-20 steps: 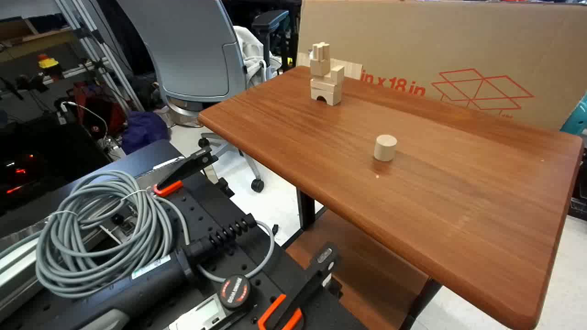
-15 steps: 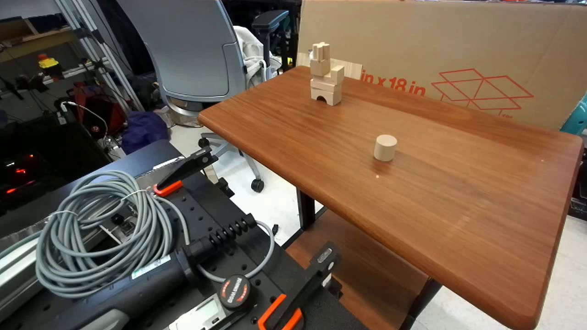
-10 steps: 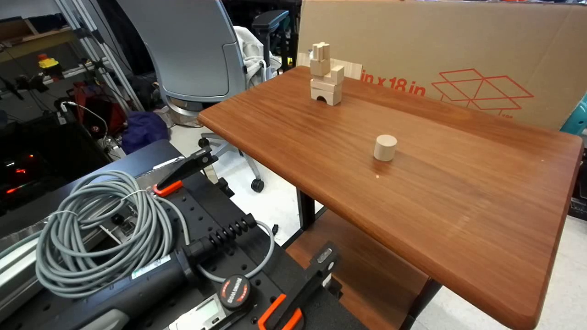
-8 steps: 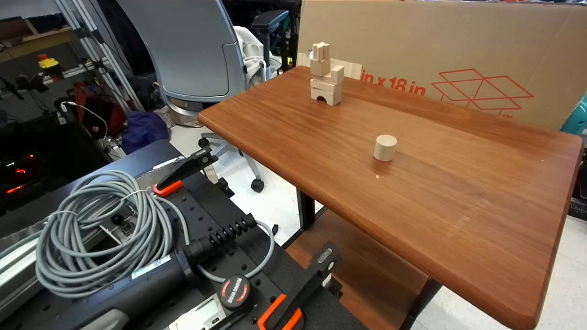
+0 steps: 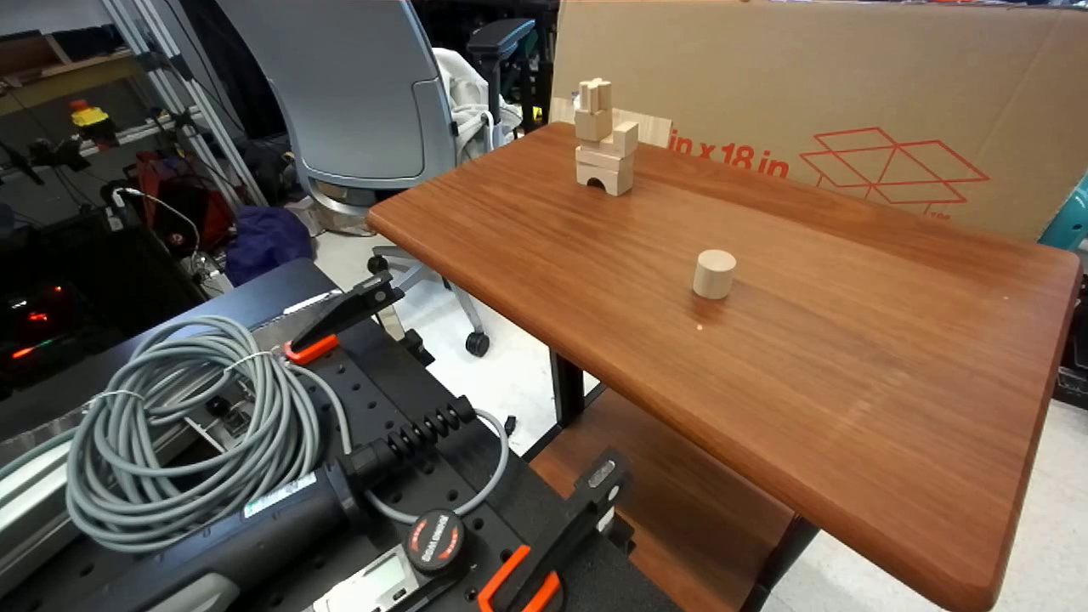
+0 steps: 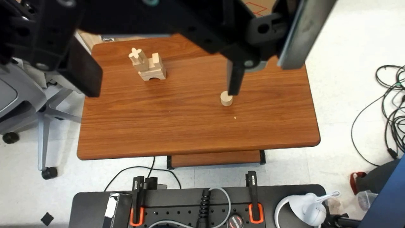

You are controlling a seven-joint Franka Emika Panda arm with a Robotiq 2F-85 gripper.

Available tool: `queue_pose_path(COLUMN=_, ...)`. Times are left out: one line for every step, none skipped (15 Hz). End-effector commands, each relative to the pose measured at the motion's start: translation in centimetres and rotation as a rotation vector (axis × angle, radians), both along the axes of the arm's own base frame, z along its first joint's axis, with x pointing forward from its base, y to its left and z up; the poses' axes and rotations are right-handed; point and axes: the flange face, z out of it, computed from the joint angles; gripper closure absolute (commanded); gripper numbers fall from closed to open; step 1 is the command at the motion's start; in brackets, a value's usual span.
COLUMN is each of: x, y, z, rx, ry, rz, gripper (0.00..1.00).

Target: Pick up the remaining object on the table and put it on top of the other objects on the table

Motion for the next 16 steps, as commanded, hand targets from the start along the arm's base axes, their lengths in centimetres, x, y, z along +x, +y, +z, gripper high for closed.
queue_pose_path(x=2.5, y=-1.7, z=-3.3, rx=-0.045, ry=-0.001, rz=0.056, gripper=0.00)
queue_pose_path(x=3.2, y=-2.1, z=-4.5, rx=-0.064, ry=0.000, rz=0.075, gripper=0.00)
queue_pose_path(x=4.0, y=-2.7, z=-5.7, rx=-0.079, ry=-0.012, rz=0.092, gripper=0.00)
queue_pose_path(x=4.8, y=-3.1, z=-6.8, rx=-0.091, ry=-0.027, rz=0.104, gripper=0.00)
queue_pose_path(x=5.6, y=-3.6, z=-8.0, rx=-0.098, ry=-0.037, rz=0.118, gripper=0.00)
queue_pose_path(x=6.4, y=-4.1, z=-9.3, rx=-0.097, ry=-0.036, rz=0.127, gripper=0.00)
queue_pose_path(x=7.0, y=-4.5, z=-10.6, rx=-0.093, ry=-0.035, rz=0.132, gripper=0.00)
queue_pose_path(x=7.6, y=-4.8, z=-11.8, rx=-0.094, ry=-0.033, rz=0.149, gripper=0.00)
queue_pose_path(x=8.1, y=-5.1, z=-12.9, rx=-0.099, ry=-0.032, rz=0.160, gripper=0.00)
queue_pose_path(x=8.7, y=-5.3, z=-14.2, rx=-0.102, ry=-0.032, rz=0.172, gripper=0.00)
queue_pose_path(x=9.2, y=-5.3, z=-15.3, rx=-0.103, ry=-0.031, rz=0.181, gripper=0.00)
queue_pose_path(x=9.7, y=-5.4, z=-16.4, rx=-0.098, ry=-0.022, rz=0.189, gripper=0.00)
queue_pose_path(x=10.1, y=-5.3, z=-17.6, rx=-0.101, ry=-0.010, rz=0.196, gripper=0.00)
queue_pose_path(x=10.6, y=-5.2, z=-18.8, rx=-0.099, ry=0.001, rz=0.196, gripper=0.00)
queue_pose_path(x=11.0, y=-5.1, z=-19.9, rx=-0.098, ry=0.008, rz=0.202, gripper=0.00)
queue_pose_path(x=11.4, y=-5.1, z=-21.1, rx=-0.095, ry=0.024, rz=0.220, gripper=0.00)
